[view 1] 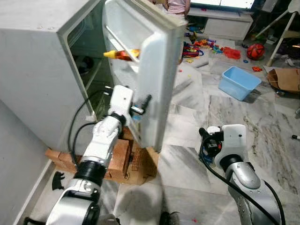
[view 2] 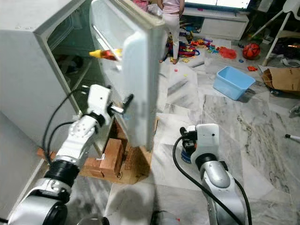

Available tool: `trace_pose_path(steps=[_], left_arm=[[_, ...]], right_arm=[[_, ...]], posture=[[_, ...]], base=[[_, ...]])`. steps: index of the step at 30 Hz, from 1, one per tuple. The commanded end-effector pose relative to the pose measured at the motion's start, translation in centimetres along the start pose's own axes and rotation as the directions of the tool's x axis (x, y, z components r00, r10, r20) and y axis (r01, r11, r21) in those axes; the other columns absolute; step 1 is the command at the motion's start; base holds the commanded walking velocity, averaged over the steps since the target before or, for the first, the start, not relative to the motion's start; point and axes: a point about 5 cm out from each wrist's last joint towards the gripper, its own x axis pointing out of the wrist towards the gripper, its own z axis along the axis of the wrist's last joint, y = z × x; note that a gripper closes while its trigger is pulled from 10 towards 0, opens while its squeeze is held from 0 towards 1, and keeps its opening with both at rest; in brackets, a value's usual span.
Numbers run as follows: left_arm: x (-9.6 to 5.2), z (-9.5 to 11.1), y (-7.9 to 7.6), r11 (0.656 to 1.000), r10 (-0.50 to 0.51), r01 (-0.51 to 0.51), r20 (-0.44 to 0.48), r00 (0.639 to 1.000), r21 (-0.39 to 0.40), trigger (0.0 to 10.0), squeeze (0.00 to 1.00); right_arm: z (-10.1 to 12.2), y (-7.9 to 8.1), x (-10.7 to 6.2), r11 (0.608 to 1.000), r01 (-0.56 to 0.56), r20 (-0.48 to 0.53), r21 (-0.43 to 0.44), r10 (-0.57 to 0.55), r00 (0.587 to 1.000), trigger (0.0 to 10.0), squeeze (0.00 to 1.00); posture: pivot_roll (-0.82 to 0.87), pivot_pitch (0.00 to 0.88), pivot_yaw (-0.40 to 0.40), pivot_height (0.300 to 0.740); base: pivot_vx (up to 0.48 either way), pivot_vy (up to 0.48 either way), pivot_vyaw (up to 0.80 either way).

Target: Restocking fridge

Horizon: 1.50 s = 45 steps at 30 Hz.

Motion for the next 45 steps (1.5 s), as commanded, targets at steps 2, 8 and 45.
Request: trace_pose_path(steps=[2,8,45], left_arm=[[-0.5,0.2,1.1,0.998,0.063,-0.063,0.020,0.998,-0.008,10.0,0.00],[-1.9,-0.4,1.8,0.993,0.121,-0.120,0.018,0.993,-0.013,10.0,0.00],[-3.2,-1.5,0.4,0.984,0.179,-0.179,-0.017,0.984,-0.008,10.0,0.00]], right_arm=[[1.4,0.2,0.3,1.000,-0.001,0.071,-0.012,0.002,0.998,10.0,0.00],[1.6,0.6,1.0,1.000,-0.015,0.084,-0.014,0.016,0.996,10.0,0.00],[3.1,0.8,3.1,1.000,0.005,0.171,-0.022,-0.001,0.985,10.0,0.00]], posture=[[-0.03,0.001,-0.032,0.740],[-0.01,0.000,-0.043,0.740],[0.00,0.000,-0.034,0.740]], base=[[0.000,-0.144,0.00],[0.000,-0.452,0.00],[0.252,-0.203,0.00]])
